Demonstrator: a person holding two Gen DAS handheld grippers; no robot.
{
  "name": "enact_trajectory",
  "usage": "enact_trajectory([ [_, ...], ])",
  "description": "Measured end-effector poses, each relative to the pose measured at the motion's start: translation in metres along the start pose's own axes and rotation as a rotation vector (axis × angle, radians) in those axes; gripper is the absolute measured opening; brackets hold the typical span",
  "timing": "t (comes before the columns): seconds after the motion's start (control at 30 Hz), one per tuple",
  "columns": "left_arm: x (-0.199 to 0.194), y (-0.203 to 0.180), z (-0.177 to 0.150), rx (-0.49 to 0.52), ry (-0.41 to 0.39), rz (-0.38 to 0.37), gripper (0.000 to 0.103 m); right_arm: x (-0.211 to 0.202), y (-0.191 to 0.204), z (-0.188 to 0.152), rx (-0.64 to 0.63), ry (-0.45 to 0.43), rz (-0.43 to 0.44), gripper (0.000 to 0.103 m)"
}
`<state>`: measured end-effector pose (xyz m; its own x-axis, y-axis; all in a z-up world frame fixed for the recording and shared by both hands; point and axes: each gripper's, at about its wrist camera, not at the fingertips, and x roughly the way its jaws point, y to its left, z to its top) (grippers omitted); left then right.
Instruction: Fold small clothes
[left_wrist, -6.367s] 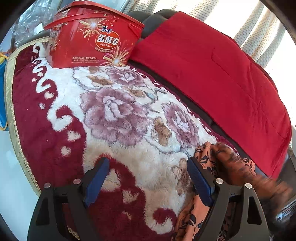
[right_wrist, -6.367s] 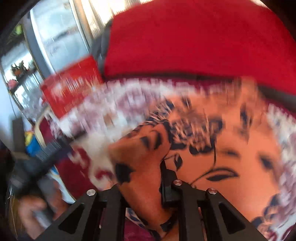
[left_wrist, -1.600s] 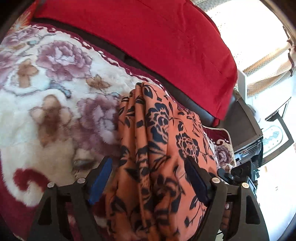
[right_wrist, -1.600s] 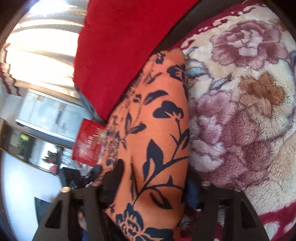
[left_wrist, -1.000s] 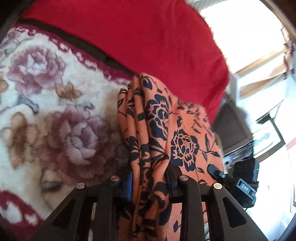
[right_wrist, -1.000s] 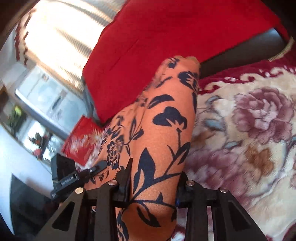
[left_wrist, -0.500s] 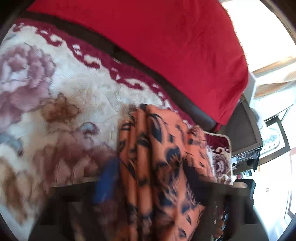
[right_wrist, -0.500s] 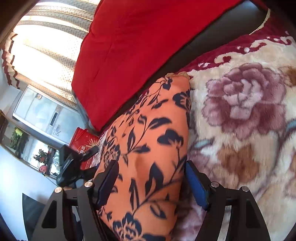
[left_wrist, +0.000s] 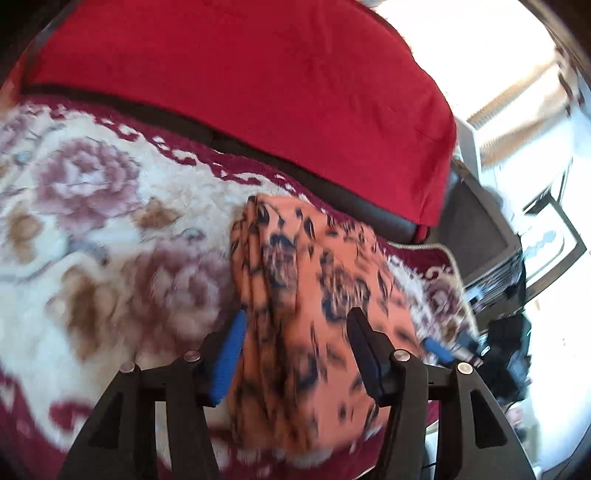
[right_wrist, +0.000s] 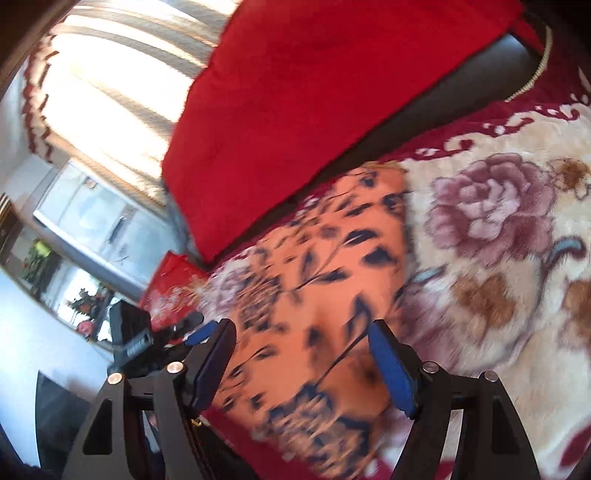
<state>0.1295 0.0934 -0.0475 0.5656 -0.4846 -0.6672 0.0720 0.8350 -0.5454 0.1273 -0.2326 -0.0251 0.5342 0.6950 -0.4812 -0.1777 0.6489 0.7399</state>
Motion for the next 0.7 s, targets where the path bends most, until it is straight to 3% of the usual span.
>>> enact_trajectory([
  [0.03, 0.002, 0.002, -0.009, -0.006, 0.015, 0.025, 0.025, -0.002, 0.006, -0.006, -0.004, 0.003, 0.013, 0.077],
  [0.07, 0.011, 0.008, -0.019, -0.017, 0.052, 0.057, 0.008, -0.001, 0.012, -0.013, -0.008, 0.013, 0.027, 0.077],
  [0.13, 0.025, 0.030, -0.035, -0.087, 0.091, 0.109, 0.008, 0.005, 0.022, -0.030, -0.030, 0.052, 0.044, 0.077],
  [0.23, 0.016, 0.036, -0.041, -0.130, 0.065, 0.091, 0.005, 0.012, 0.023, -0.046, -0.014, 0.081, 0.001, 0.077],
  [0.3, 0.007, 0.034, -0.043, -0.132, 0.050, 0.057, 0.010, 0.007, 0.027, -0.052, -0.010, 0.064, -0.006, 0.078],
  [0.43, -0.014, 0.023, -0.047, -0.121, -0.023, 0.065, 0.059, -0.004, 0.039, -0.060, -0.010, 0.040, -0.010, 0.079],
  [0.5, -0.023, 0.015, -0.049, -0.087, -0.067, 0.104, 0.061, -0.007, 0.045, -0.065, -0.012, 0.030, -0.006, 0.083],
  [0.7, -0.036, 0.000, -0.051, 0.002, -0.101, 0.207, 0.061, 0.003, 0.052, -0.066, 0.003, 0.034, -0.010, 0.084],
])
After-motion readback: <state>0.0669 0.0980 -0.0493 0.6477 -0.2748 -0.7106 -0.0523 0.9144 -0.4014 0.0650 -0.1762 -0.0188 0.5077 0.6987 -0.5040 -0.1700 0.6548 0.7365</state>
